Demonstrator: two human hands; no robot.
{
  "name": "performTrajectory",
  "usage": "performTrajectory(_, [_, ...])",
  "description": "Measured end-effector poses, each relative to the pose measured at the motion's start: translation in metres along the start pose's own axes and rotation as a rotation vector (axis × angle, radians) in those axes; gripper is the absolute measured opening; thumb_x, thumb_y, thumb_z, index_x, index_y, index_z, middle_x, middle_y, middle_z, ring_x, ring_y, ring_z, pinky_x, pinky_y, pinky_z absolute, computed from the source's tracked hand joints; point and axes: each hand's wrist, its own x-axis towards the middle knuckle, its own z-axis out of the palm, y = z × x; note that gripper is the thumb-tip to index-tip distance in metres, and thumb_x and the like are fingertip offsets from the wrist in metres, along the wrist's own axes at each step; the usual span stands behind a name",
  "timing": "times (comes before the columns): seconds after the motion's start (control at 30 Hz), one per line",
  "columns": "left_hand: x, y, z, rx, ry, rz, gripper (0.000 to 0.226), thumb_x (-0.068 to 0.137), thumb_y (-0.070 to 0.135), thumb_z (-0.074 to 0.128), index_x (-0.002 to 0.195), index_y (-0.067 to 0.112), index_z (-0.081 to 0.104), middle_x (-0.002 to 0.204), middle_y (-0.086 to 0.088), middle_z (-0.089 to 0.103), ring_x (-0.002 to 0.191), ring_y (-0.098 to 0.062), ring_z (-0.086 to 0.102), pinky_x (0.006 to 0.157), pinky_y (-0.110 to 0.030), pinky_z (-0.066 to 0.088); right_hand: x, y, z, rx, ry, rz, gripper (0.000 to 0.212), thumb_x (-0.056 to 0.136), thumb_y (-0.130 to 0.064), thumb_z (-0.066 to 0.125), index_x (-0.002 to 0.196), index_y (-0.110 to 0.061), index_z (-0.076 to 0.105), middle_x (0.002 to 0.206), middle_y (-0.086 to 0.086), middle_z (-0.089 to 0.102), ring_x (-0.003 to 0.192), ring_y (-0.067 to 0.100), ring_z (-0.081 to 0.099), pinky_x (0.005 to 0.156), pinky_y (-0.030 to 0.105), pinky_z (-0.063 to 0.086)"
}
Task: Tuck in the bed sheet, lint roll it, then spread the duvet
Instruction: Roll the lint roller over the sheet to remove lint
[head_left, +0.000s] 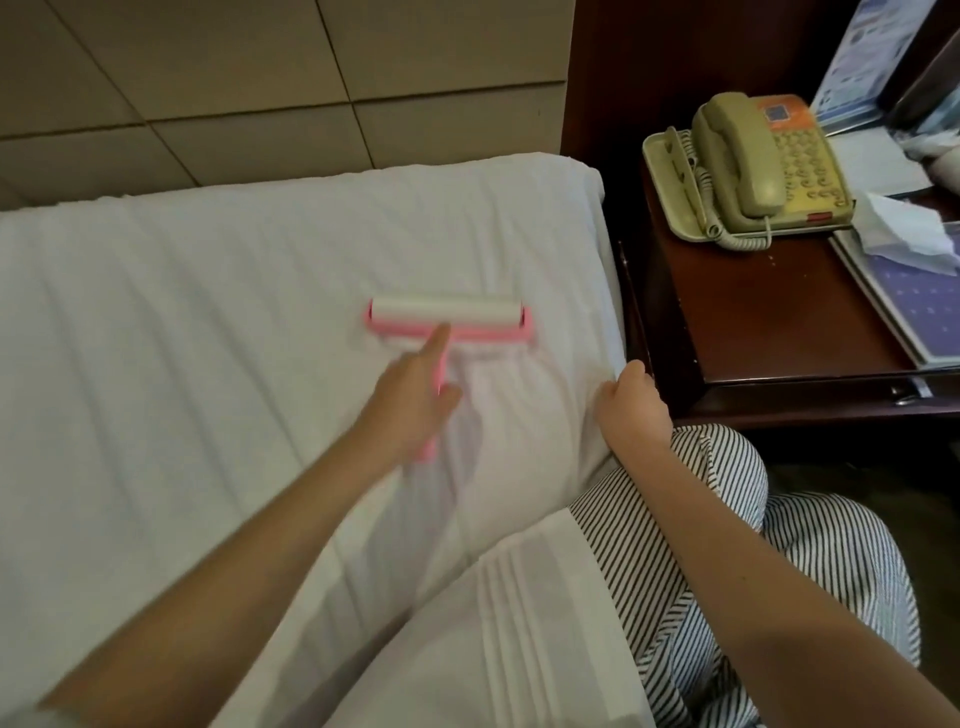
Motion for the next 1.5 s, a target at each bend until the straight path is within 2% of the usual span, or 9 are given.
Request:
performTrajectory(0.23, [0.090, 0.026, 0.004, -0.074, 0.040, -0.037, 0.065, 0.094, 0.010, 0.040, 0.151, 0.021, 0.010, 0.125, -0.018, 0.053, 0.109, -0.032, 0.053, 0.076, -0.027, 0.037, 0.000, 0.009, -0.003, -0.012, -0.069, 0.050, 0.030, 0.099, -0.025, 0.041, 0.113, 0.001, 0.047, 0.112, 0.020, 0.057, 0.100, 0.036, 0.057, 0.073, 0.035, 0.041])
performTrajectory(0.43, [-0.060, -0.007, 0.010, -0.077, -0.046, 0.029, 0.072, 0.091, 0.012, 0.052, 0.149, 0.027, 0.011, 0.081, 0.001, 0.046, 0.081, -0.027, 0.056, 0.064, -0.025, 0.034, -0.001, 0.006, -0.005, -0.030, -0.062, 0.020, 0.028, 0.098, -0.018, 0.038, 0.117, 0.001, 0.046, 0.113, 0.017, 0.056, 0.101, 0.034, 0.056, 0.071, 0.032, 0.037])
performTrajectory(0.53, [-0.112, -0.015, 0.007, -0.187, -0.158, -0.040, 0.074, 0.089, 0.010, 0.053, 0.145, 0.039, 0.014, 0.080, 0.003, 0.047, 0.070, -0.012, 0.054, 0.058, -0.015, 0.039, -0.004, 0.002, -0.005, -0.060, -0.077, 0.008, 0.030, 0.098, -0.016, 0.037, 0.120, 0.002, 0.044, 0.116, 0.017, 0.056, 0.104, 0.034, 0.056, 0.074, 0.035, 0.039])
performTrajectory(0.63, [-0.080, -0.005, 0.002, -0.268, -0.102, -0.058, 0.072, 0.087, 0.005, 0.055, 0.145, 0.036, 0.024, 0.092, -0.001, 0.058, 0.074, -0.012, 0.055, 0.057, -0.007, 0.038, -0.004, 0.003, -0.005, -0.015, -0.075, 0.049, 0.032, 0.099, -0.017, 0.038, 0.123, 0.004, 0.040, 0.120, 0.020, 0.054, 0.107, 0.036, 0.055, 0.081, 0.038, 0.044])
performTrajectory(0.77, [0.004, 0.015, 0.005, -0.229, 0.012, -0.069, 0.071, 0.089, 0.006, 0.047, 0.149, 0.031, 0.019, 0.129, -0.012, 0.054, 0.101, -0.027, 0.058, 0.071, -0.023, 0.040, -0.002, 0.010, -0.004, 0.100, -0.072, 0.097, 0.030, 0.097, -0.019, 0.045, 0.115, 0.004, 0.048, 0.102, 0.018, 0.058, 0.096, 0.033, 0.059, 0.082, 0.040, 0.050])
performTrajectory(0.97, [0.017, 0.025, 0.014, -0.282, 0.198, -0.084, 0.064, 0.087, 0.005, 0.050, 0.145, 0.021, 0.028, 0.115, -0.009, 0.056, 0.106, -0.030, 0.056, 0.073, -0.023, 0.037, -0.003, 0.014, -0.009, 0.123, -0.037, 0.070, 0.014, 0.094, -0.018, 0.051, 0.087, -0.006, 0.051, 0.079, 0.008, 0.052, 0.079, 0.027, 0.055, 0.071, 0.031, 0.046])
performTrajectory(1.13, [-0.067, -0.012, 0.030, -0.315, 0.181, -0.010, 0.060, 0.090, 0.009, 0.055, 0.145, 0.018, 0.034, 0.092, -0.003, 0.056, 0.081, -0.021, 0.056, 0.070, -0.026, 0.041, -0.005, 0.010, -0.011, 0.092, -0.029, 0.063, 0.022, 0.095, -0.017, 0.048, 0.106, 0.001, 0.056, 0.103, 0.016, 0.061, 0.096, 0.032, 0.059, 0.075, 0.034, 0.045])
performTrajectory(1.27, [-0.108, -0.017, 0.027, -0.393, 0.240, -0.032, 0.052, 0.087, 0.001, 0.058, 0.135, 0.018, 0.047, 0.072, 0.001, 0.048, 0.060, -0.008, 0.046, 0.057, -0.012, 0.037, -0.009, 0.006, -0.014, 0.055, -0.051, 0.089, 0.029, 0.095, -0.009, 0.043, 0.121, 0.004, 0.044, 0.119, 0.020, 0.055, 0.106, 0.035, 0.056, 0.081, 0.038, 0.046])
performTrajectory(1.5, [-0.087, 0.019, 0.010, -0.083, 0.023, 0.213, 0.058, 0.089, 0.009, 0.051, 0.143, 0.021, 0.032, 0.076, 0.000, 0.045, 0.068, -0.015, 0.050, 0.060, -0.022, 0.040, -0.015, 0.007, -0.016, 0.212, 0.077, 0.186, 0.030, 0.089, 0.002, 0.045, 0.118, 0.005, 0.040, 0.120, 0.023, 0.052, 0.107, 0.037, 0.054, 0.084, 0.040, 0.046])
